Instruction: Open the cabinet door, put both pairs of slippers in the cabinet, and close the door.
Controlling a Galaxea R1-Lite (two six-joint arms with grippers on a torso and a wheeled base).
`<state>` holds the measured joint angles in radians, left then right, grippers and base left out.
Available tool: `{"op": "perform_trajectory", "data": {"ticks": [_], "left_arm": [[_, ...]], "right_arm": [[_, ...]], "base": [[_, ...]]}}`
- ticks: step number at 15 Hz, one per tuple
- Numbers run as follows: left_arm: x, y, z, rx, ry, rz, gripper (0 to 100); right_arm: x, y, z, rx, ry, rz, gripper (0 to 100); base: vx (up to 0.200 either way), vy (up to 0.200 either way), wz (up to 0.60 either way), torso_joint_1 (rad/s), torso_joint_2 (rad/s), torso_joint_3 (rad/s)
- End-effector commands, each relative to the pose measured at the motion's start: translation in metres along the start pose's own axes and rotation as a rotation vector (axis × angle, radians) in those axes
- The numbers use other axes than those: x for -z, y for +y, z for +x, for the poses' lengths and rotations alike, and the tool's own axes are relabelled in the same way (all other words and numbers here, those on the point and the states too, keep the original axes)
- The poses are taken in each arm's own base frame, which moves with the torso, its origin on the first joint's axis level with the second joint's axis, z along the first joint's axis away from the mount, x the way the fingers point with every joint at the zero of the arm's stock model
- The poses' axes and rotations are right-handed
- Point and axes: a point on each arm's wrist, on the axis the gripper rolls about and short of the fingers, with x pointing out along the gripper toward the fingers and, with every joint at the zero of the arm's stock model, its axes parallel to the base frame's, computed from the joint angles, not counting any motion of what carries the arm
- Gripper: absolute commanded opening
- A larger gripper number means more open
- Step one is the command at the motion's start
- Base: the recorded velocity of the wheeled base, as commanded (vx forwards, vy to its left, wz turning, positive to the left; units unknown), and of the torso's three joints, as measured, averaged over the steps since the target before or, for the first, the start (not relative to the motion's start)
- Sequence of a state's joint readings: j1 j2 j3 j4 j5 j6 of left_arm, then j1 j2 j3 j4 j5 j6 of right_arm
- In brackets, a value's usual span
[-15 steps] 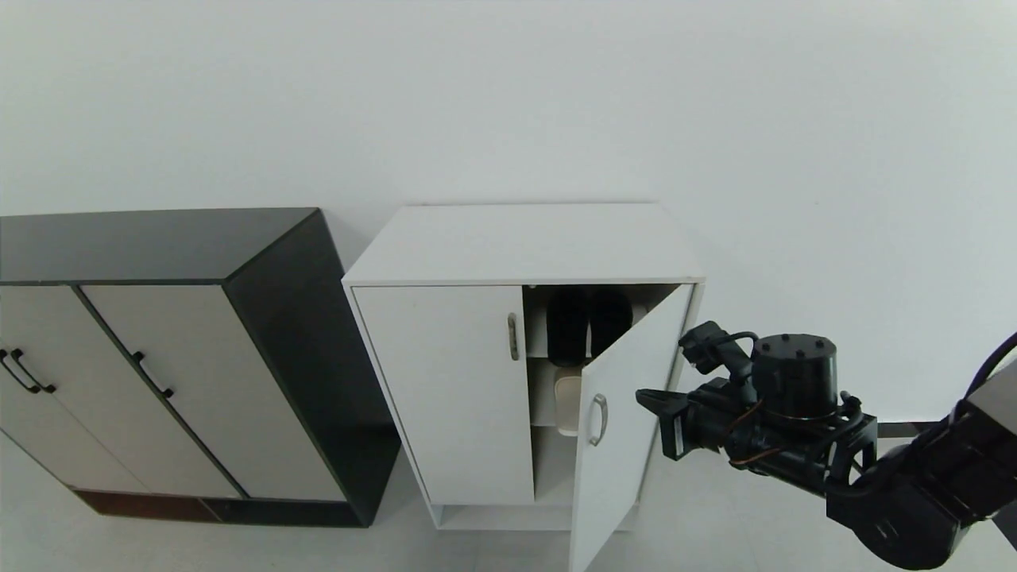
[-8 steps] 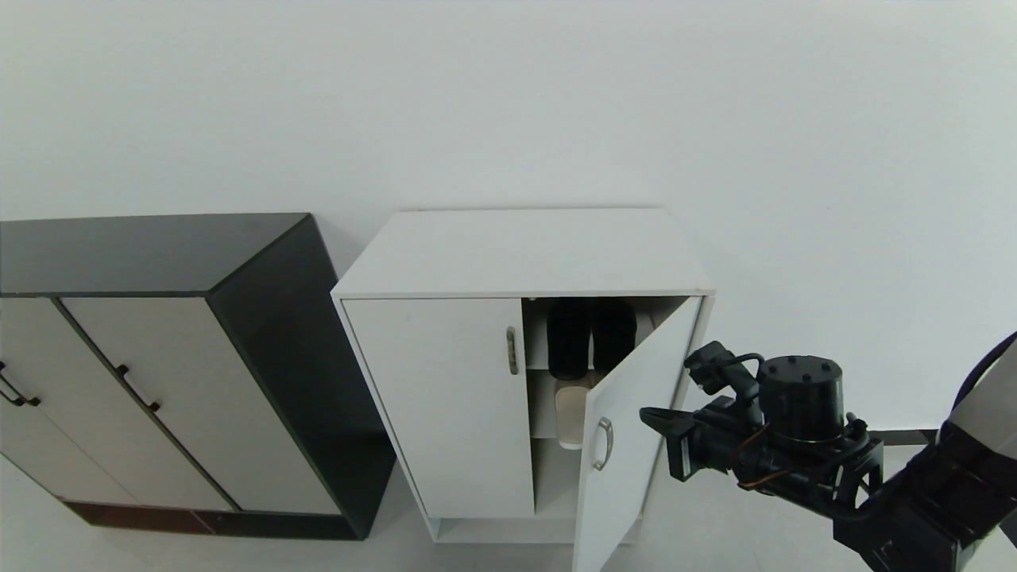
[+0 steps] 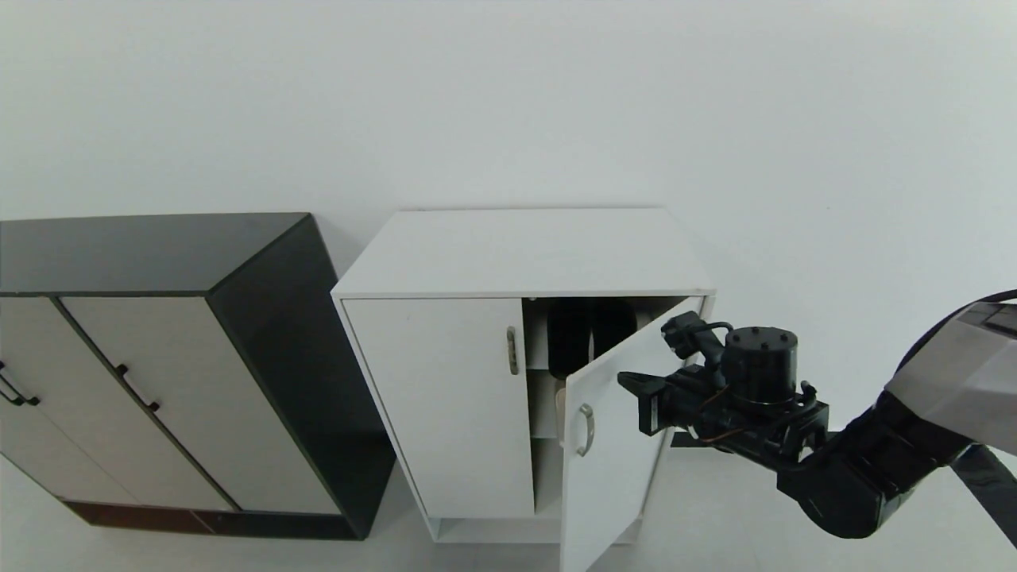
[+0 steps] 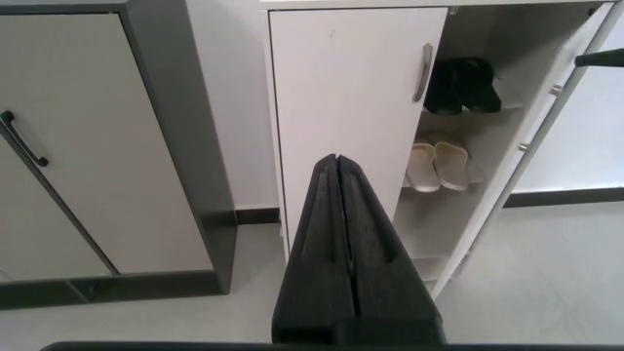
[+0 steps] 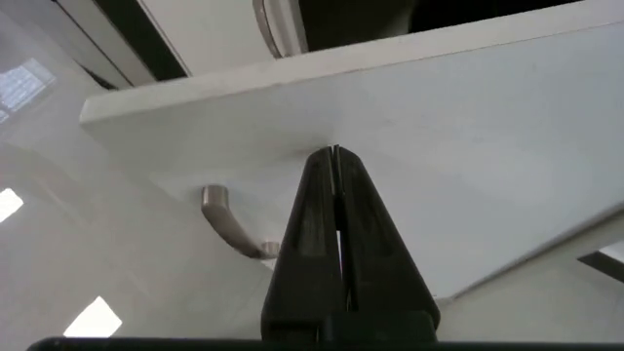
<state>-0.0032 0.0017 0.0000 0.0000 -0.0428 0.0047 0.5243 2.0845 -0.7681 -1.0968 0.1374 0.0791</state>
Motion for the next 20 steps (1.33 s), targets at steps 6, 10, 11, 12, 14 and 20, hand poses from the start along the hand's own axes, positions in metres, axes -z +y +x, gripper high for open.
{"op": "perform_trajectory", "data": {"ticks": [6,10,11,12,14,20], "left_arm": [[0.000,0.000,0.000,0.000,0.000,0.000,0],[0.000,0.000,0.000,0.000,0.000,-0.002,0],[0.000,0.000,0.000,0.000,0.000,-0.002,0],[0.000,0.000,0.000,0.000,0.000,-0.002,0],[0.000,0.000,0.000,0.000,0.000,-0.002,0],[0.000,0.000,0.000,0.000,0.000,-0.002,0]], "right_arm": [[0.004,-0.015,0.043,0.022,0.003,0.008,0],[0.004,-0.028,0.057,0.045,-0.014,0.011,0],[0.002,-0.031,0.060,0.051,-0.023,0.011,0],[0.000,-0.034,0.063,0.056,-0.020,0.012,0],[0.001,-0.040,0.071,0.065,-0.026,0.013,0],[-0.002,-0.054,0.084,0.090,-0.028,0.019,0]], "base": [[0.000,0.000,0.00,0.000,0.00,0.000],[0.000,0.000,0.00,0.000,0.00,0.000],[0.000,0.000,0.00,0.000,0.00,0.000],[0.000,0.000,0.00,0.000,0.00,0.000],[0.000,0.000,0.00,0.000,0.00,0.000],[0.000,0.000,0.00,0.000,0.00,0.000]]}}
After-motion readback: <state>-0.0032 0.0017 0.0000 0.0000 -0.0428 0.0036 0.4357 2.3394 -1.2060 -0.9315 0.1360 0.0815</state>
